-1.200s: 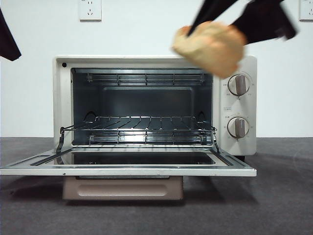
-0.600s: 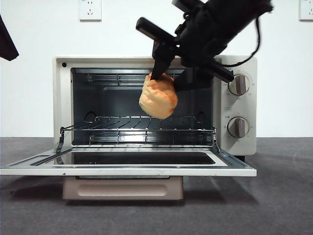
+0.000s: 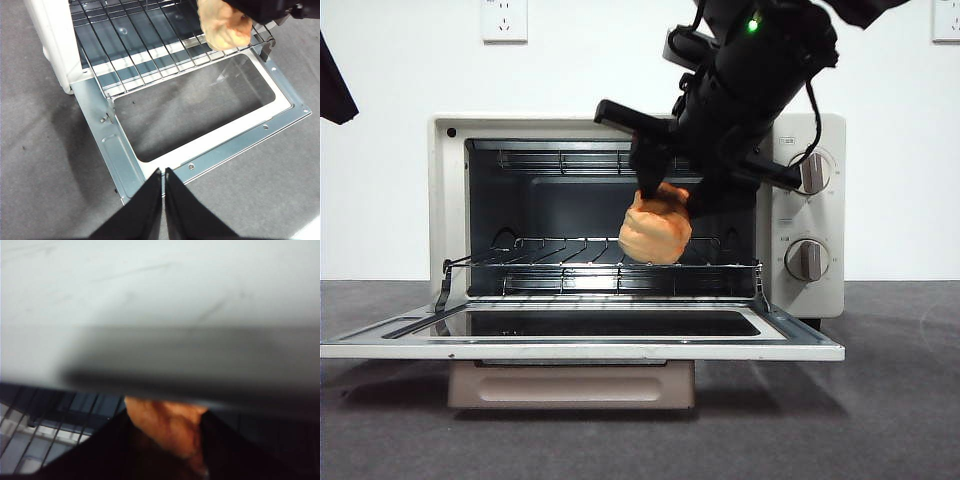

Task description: The left arm flap open the oven, the right arm pick bread and place it into oven, the left arm flap close the oven

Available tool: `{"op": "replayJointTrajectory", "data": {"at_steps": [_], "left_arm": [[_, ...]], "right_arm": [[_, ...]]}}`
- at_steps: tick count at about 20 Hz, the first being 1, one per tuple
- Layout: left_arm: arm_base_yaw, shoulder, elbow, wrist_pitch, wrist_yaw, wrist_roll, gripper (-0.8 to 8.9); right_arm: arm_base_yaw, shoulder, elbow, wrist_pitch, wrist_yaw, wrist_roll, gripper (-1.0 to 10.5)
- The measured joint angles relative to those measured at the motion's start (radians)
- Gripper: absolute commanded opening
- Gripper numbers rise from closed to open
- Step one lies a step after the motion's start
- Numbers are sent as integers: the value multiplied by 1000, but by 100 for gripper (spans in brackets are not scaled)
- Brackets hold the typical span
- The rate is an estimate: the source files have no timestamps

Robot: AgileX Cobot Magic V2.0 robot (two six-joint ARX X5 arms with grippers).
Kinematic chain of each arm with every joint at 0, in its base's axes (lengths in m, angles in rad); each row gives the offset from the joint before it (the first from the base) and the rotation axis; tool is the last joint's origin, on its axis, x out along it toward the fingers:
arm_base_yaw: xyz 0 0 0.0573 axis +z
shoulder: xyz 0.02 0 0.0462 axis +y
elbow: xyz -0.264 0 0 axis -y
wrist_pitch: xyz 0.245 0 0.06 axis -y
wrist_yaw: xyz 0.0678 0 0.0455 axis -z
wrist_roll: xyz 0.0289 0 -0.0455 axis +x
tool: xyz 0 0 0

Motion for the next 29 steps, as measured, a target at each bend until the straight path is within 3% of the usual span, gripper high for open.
{"op": "replayJointTrajectory", "data": {"at_steps": [5, 16, 24, 29], "left_arm": [[0, 0, 0, -6, 0, 0, 16], [0, 0, 0, -6, 0, 0, 16], [0, 0, 0, -6, 0, 0, 16], [0, 0, 0, 4, 0, 0, 16]], "right_arm": [[0, 8, 0, 1, 5, 0, 372], [5, -50, 0, -32, 2, -3, 419], [14, -155, 0, -154, -1, -5, 466], [38, -266, 0, -236, -55, -27, 465]]}}
